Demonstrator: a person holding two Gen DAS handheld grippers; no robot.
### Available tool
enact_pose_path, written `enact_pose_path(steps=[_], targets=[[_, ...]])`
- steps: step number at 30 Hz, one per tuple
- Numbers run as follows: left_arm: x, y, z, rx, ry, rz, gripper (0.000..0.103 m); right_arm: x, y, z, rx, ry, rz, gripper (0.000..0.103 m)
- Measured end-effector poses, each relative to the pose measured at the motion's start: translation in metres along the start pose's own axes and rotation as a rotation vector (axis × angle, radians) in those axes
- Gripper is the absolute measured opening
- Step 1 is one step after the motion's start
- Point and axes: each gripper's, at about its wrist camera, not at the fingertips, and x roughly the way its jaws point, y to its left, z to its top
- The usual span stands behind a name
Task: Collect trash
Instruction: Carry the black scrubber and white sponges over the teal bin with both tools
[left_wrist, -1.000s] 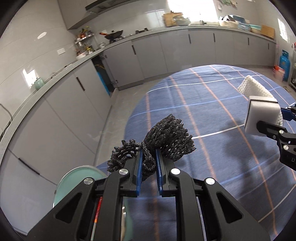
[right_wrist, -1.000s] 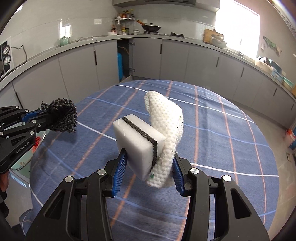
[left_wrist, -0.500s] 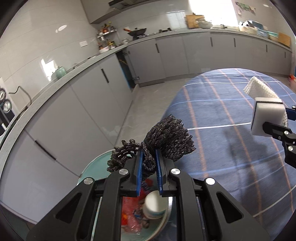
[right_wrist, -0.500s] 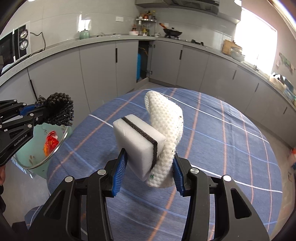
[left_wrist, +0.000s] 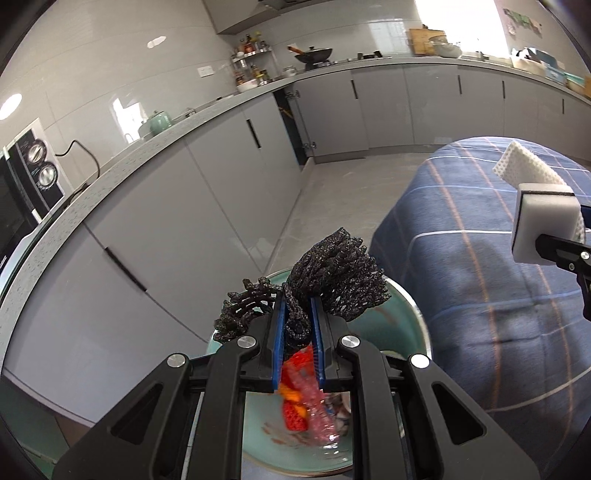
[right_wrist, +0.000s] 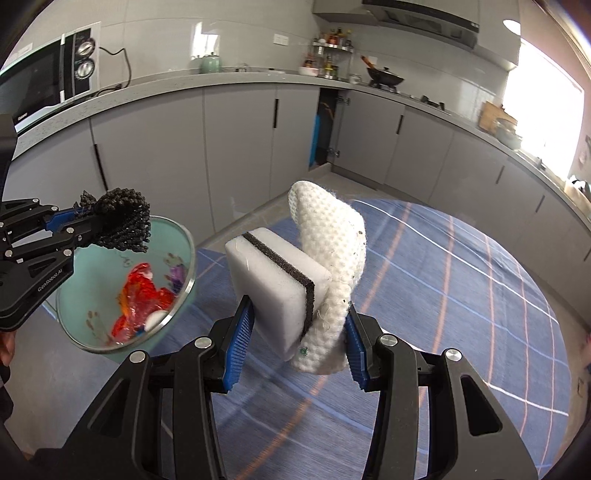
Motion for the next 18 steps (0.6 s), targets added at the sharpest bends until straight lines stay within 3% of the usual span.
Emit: enact_pose_path(steps=[18], targets=[[-0.002, 0.051, -0.019, -0.055, 0.016, 0.084, 0.014, 0.002, 0.057, 0.018, -0.093, -0.021, 0.074, 0.046]])
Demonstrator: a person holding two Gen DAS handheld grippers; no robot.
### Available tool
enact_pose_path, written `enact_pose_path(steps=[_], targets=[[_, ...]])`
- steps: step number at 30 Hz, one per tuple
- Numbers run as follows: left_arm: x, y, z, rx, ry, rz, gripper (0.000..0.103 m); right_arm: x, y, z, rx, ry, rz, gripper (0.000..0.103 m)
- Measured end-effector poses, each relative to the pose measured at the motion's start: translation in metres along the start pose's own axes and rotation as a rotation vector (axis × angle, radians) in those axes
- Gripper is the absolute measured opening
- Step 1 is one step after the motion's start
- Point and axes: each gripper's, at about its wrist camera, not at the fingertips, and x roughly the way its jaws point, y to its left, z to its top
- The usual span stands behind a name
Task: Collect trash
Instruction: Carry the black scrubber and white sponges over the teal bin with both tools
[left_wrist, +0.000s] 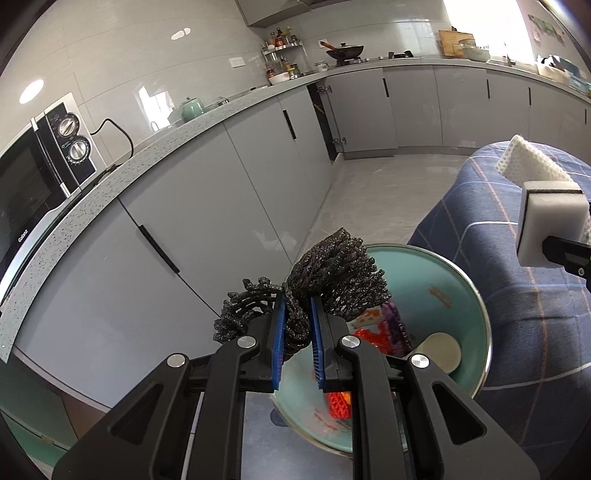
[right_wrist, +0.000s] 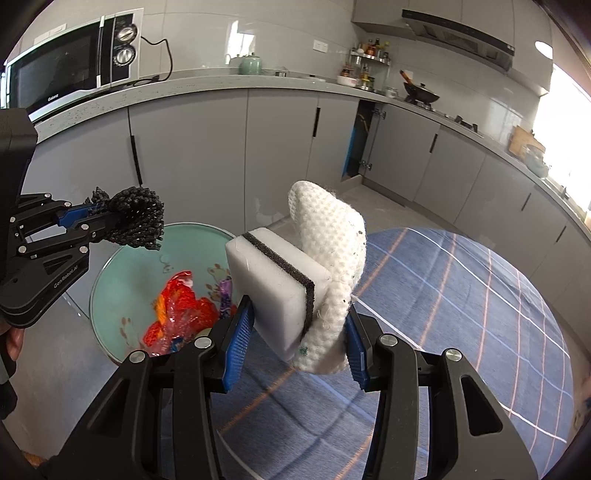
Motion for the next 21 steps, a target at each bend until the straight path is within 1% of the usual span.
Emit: enact_pose_path(steps=[9, 18, 21], targets=[[0.001, 0.018, -0.008, -0.019, 0.002, 0.020, 0.014, 0.000, 0.017, 0.006, -0.034, -0.006, 0.021, 0.046], [0.001, 0.026, -0.014, -0.029, 0.001, 0.034, 0.014, 0.001, 0.029, 0.010, -0.060, -0.010, 0.037, 0.046], [0.000, 0.029, -0.016, -0.031, -0.007, 0.049, 0.014, 0.002, 0.032, 0.011, -0.069, -0.011, 0.045, 0.046]])
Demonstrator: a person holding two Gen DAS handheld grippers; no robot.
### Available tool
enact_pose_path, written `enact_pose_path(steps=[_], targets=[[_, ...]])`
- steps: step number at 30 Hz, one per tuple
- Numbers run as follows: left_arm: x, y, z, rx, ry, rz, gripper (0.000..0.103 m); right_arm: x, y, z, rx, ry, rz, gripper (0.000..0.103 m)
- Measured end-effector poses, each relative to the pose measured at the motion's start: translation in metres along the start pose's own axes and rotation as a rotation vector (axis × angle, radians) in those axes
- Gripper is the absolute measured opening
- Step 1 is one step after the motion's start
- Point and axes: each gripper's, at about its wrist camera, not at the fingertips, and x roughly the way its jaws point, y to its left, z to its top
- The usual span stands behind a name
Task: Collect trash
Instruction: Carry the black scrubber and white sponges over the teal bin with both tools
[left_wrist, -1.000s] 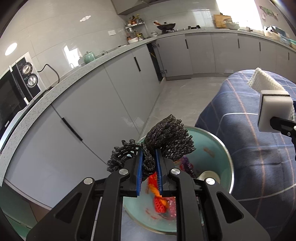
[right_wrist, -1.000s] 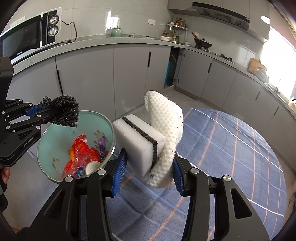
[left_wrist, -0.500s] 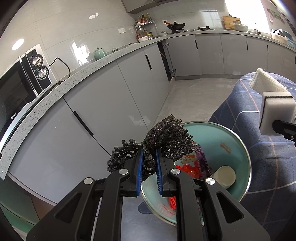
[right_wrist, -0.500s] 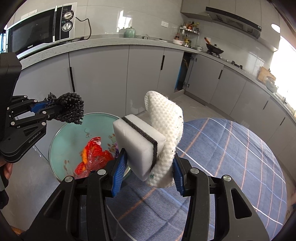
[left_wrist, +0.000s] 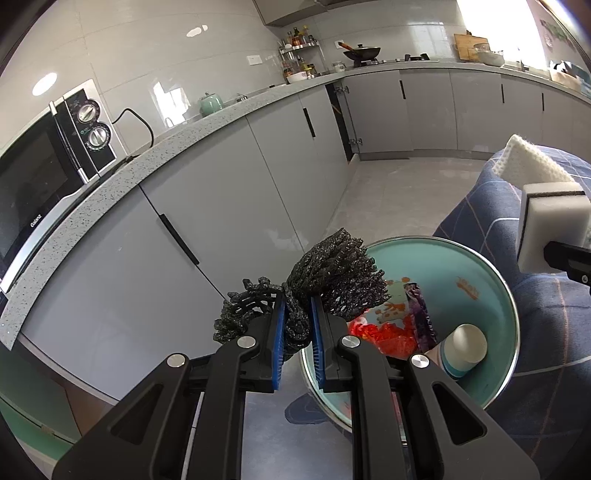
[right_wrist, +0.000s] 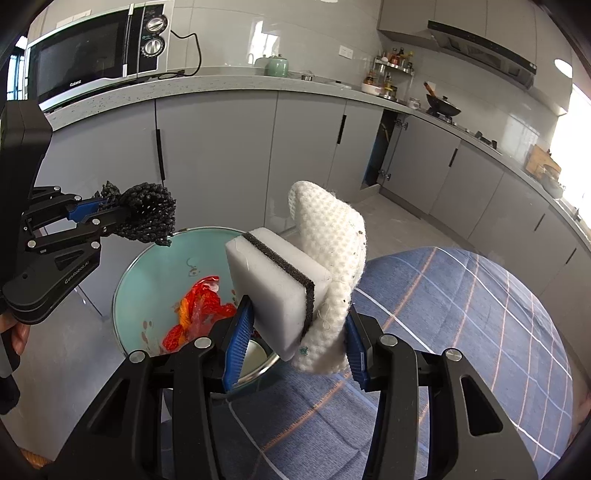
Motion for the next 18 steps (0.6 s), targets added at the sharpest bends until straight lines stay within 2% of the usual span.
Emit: enact_pose_path(steps=[18], targets=[[0.004, 0.017, 0.000, -0.040, -0.004, 0.044, 0.014, 0.010, 0.023, 0.011, -0.048, 0.002, 0.029, 0.046]])
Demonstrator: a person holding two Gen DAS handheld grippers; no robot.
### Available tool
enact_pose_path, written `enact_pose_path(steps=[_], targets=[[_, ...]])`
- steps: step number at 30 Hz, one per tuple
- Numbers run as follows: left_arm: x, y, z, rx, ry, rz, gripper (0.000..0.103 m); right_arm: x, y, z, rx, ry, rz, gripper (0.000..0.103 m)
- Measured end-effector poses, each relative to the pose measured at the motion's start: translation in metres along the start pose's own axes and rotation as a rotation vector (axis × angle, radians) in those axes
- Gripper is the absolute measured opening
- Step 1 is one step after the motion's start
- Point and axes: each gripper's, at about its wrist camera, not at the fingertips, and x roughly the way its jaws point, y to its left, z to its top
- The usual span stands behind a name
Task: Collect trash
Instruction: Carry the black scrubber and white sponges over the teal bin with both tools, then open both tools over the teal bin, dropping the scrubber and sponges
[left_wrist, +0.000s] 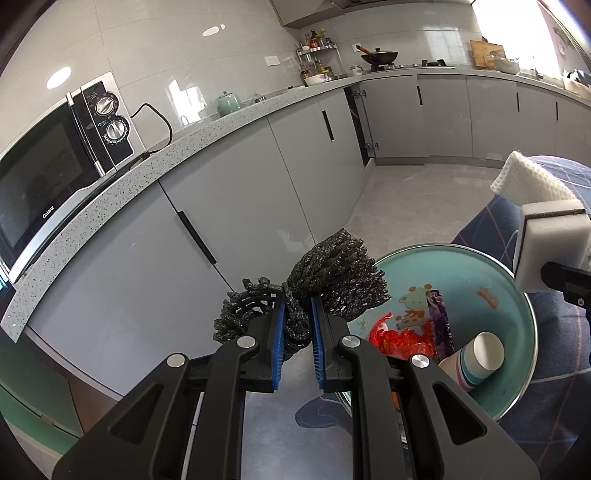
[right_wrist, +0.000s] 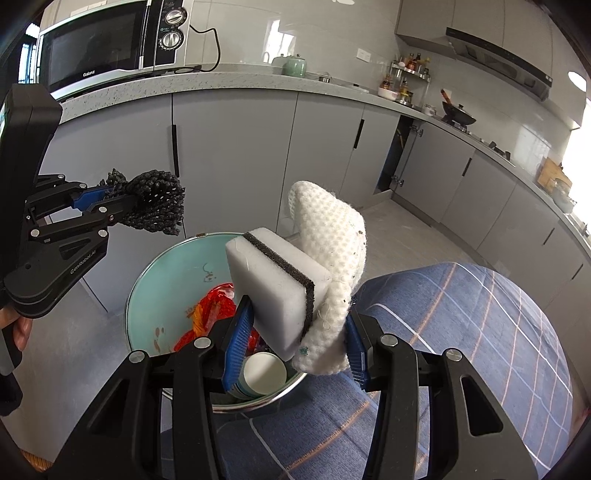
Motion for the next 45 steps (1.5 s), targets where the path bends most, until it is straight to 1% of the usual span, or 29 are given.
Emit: enact_pose_path(steps=[7, 16, 19, 34, 37, 38, 39, 40, 41, 42, 43, 44, 45], targets=[[0.006, 0.002, 0.002, -0.007, 0.009, 0.002, 0.014, 0.005, 0.005, 0.005, -0.009, 0.002, 0.009, 0.047], [0.009, -0.001, 0.004, -0.008, 0.009, -0.011, 0.015, 0.013, 0.008, 0.003, -0.015, 0.014, 0.017, 0.047], [0.011, -0.002, 0.004, -0.004, 0.009, -0.003, 0.015, 0.017, 0.009, 0.004, -0.017, 0.022, 0.016, 0.047], [0.013, -0.009, 0.005, 0.007, 0.012, -0.039, 0.015, 0.025, 0.003, 0.005, -0.007, 0.034, 0.023, 0.047], [0.012, -0.010, 0.005, 0.008, 0.009, -0.044, 0.017, 0.026, 0.003, 0.005, -0.012, 0.030, 0.031, 0.049], [0.012, -0.010, 0.005, 0.007, 0.007, -0.044, 0.020, 0.026, 0.004, 0.005, -0.015, 0.027, 0.033, 0.050], [0.011, -0.010, 0.005, 0.007, 0.005, -0.040, 0.024, 0.026, 0.004, 0.004, -0.015, 0.023, 0.035, 0.054], [0.010, -0.010, 0.005, 0.005, 0.002, -0.037, 0.036, 0.026, 0.003, 0.003, -0.014, 0.016, 0.042, 0.062], [0.009, -0.010, 0.005, 0.004, -0.003, -0.041, 0.052, 0.026, 0.003, 0.002, -0.013, 0.009, 0.043, 0.067], [0.006, -0.009, 0.004, 0.005, -0.010, -0.035, 0.060, 0.025, 0.002, 0.001, -0.009, 0.002, 0.040, 0.077], [0.004, -0.009, 0.004, 0.004, -0.017, -0.025, 0.075, 0.023, -0.001, -0.001, 0.002, -0.003, 0.039, 0.079], [0.002, -0.008, 0.003, 0.004, -0.025, -0.016, 0.078, 0.022, -0.003, -0.003, 0.012, 0.001, 0.044, 0.079], [0.001, -0.006, 0.002, 0.007, -0.023, -0.018, 0.078, 0.020, -0.004, -0.004, 0.019, 0.004, 0.046, 0.079]])
